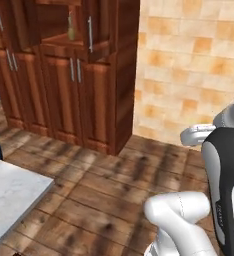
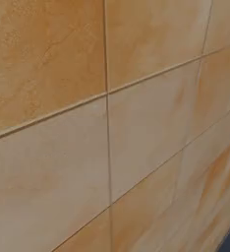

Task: Retrieve the bottle and the shaker from the cabinet and place them next to the mixing bowl on the counter. Then add garlic from the fridge to the mixing bowl.

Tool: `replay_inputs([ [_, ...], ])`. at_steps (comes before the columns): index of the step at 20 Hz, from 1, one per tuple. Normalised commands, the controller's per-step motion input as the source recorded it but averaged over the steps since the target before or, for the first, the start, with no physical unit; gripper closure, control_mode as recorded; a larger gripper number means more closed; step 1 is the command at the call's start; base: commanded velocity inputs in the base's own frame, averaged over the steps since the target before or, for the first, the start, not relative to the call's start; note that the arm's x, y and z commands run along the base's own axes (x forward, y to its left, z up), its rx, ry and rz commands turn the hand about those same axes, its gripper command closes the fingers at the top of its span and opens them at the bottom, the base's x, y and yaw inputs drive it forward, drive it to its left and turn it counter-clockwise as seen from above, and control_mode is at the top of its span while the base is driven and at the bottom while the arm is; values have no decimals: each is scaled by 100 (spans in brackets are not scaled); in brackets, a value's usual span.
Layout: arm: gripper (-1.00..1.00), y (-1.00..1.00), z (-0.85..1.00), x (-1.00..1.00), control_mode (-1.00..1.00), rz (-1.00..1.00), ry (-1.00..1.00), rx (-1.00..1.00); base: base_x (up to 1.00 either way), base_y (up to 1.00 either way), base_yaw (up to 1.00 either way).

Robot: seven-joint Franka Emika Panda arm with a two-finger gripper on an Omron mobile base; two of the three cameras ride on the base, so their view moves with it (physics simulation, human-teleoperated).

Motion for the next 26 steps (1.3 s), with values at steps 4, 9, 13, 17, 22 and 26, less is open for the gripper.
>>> replay_inputs([
  [4, -100, 0, 0, 0, 100, 0, 0, 0, 96, -47, 63],
  [9, -100, 0, 0, 0, 100, 0, 0, 0, 86, -43, 68],
  [13, -100, 0, 0, 0, 100, 0, 0, 0, 82, -46, 68],
  [17, -100, 0, 0, 0, 100, 0, 0, 0, 74, -47, 47],
  [22, -100, 0, 0, 0, 100, 0, 0, 0, 88, -9, 36],
  [26, -100, 0, 0, 0, 100, 0, 0, 0, 92, -8, 48],
])
